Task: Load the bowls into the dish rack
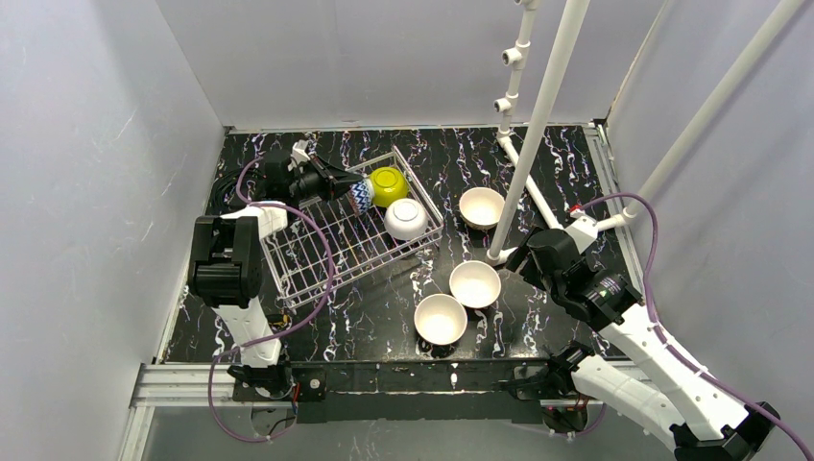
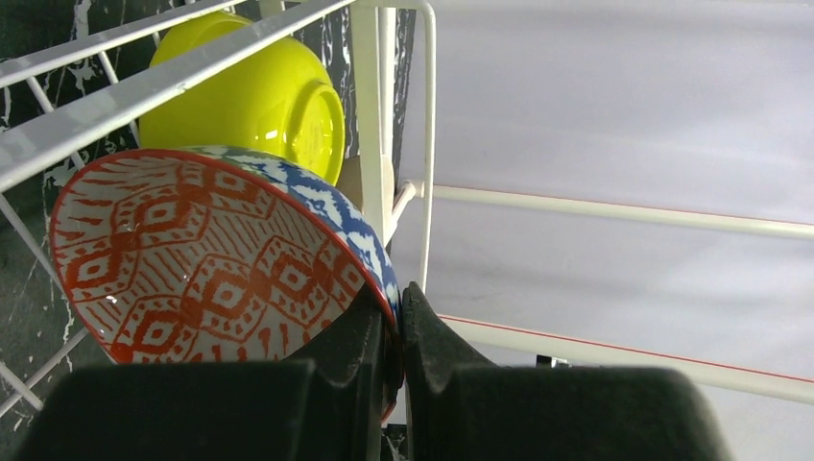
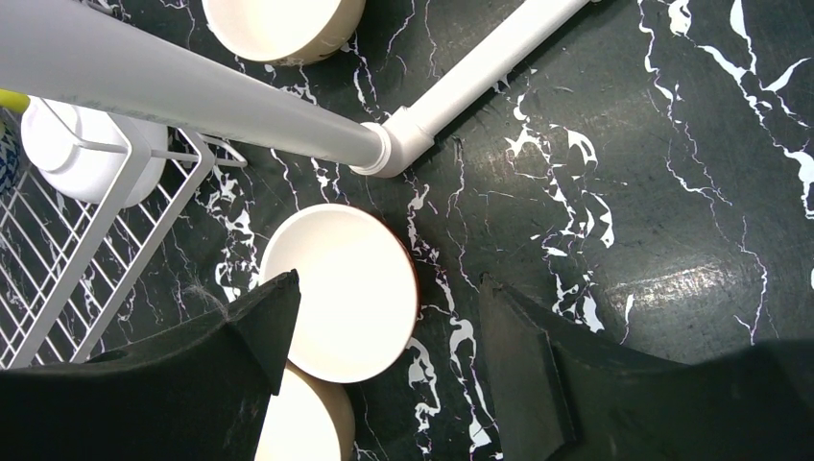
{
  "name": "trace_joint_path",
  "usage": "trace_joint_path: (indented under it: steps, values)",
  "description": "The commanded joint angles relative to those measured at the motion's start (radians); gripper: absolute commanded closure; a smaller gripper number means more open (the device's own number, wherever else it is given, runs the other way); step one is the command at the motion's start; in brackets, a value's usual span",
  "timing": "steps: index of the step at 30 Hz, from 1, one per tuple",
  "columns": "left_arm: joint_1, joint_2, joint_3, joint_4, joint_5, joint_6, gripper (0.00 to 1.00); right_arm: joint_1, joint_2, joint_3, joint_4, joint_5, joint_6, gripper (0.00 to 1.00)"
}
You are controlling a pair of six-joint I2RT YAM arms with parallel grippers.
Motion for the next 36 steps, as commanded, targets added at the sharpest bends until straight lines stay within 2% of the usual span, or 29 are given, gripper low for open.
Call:
trace_joint_path:
  steps: [1,11,19,29,36]
  values:
    - [-0.008,0.010,-0.032,0.131,0.013,-0.049,1.00,0.001,-0.012,0.037,0.003,0.036,-0.001,0.24]
    - [0.003,-0.015,-0.119,0.222,-0.011,-0.069,1.00,0.001,-0.027,0.032,-0.008,0.040,-0.007,0.23]
    - [0.025,-0.092,-0.189,0.224,-0.058,-0.049,0.99,0.002,-0.038,0.031,-0.011,0.037,-0.009,0.23]
    - [0.041,-0.150,-0.240,0.148,-0.092,-0.006,0.78,0.001,-0.061,0.018,-0.009,0.035,-0.014,0.23]
    - [0.041,-0.213,-0.235,-0.032,-0.147,0.120,0.74,0.001,-0.078,-0.013,0.003,0.014,-0.001,0.23]
